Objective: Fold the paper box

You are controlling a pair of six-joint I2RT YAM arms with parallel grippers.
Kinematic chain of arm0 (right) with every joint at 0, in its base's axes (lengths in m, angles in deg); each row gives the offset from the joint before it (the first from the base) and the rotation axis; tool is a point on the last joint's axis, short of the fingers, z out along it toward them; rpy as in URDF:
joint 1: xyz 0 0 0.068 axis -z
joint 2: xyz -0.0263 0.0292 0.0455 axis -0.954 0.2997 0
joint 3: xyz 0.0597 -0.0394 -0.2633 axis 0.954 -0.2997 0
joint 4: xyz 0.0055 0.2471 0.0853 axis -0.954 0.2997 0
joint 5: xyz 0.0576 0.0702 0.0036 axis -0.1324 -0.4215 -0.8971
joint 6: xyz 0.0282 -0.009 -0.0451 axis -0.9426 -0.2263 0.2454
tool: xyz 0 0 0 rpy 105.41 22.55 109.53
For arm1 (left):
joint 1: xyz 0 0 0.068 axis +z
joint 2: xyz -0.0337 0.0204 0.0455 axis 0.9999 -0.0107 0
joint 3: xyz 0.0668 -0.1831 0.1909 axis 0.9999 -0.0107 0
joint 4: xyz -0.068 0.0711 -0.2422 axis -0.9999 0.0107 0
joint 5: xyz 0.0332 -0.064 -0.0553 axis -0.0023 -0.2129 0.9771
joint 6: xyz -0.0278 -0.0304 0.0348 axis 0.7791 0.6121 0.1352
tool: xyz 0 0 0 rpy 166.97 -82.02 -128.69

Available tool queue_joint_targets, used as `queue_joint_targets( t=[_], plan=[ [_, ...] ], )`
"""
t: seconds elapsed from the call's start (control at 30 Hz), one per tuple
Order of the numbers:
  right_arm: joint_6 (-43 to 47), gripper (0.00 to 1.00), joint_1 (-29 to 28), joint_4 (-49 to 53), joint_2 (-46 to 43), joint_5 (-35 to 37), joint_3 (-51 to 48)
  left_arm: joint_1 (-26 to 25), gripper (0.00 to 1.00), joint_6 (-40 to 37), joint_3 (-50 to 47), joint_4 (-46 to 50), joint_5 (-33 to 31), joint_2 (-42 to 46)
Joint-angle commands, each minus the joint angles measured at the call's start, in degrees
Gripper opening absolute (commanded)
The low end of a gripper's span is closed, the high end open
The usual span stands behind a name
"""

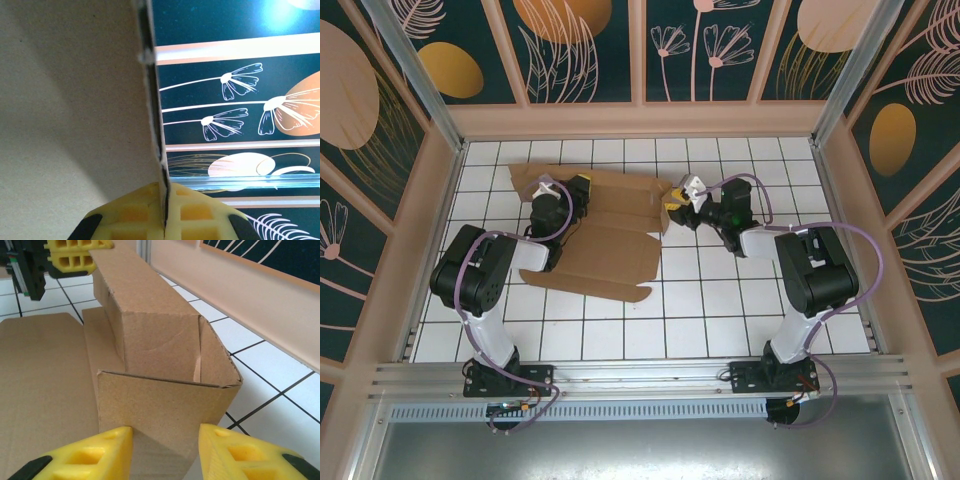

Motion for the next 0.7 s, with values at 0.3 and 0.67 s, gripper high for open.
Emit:
queue_joint_targets(
  t=[0.3, 0.67],
  plan=[
    [0.67, 0.41, -4.73, -2.69, -3.13, -2.79, -1.22, -0.33, 0.0, 0.44, -1.11, -3.62, 3.47, -1.27],
    [2.16, 0.39, -6.12, -1.62, -1.04, 8.26, -0.96, -0.35, 0.0, 0.24, -3.6, -5.11, 4.18, -2.65]
  ],
)
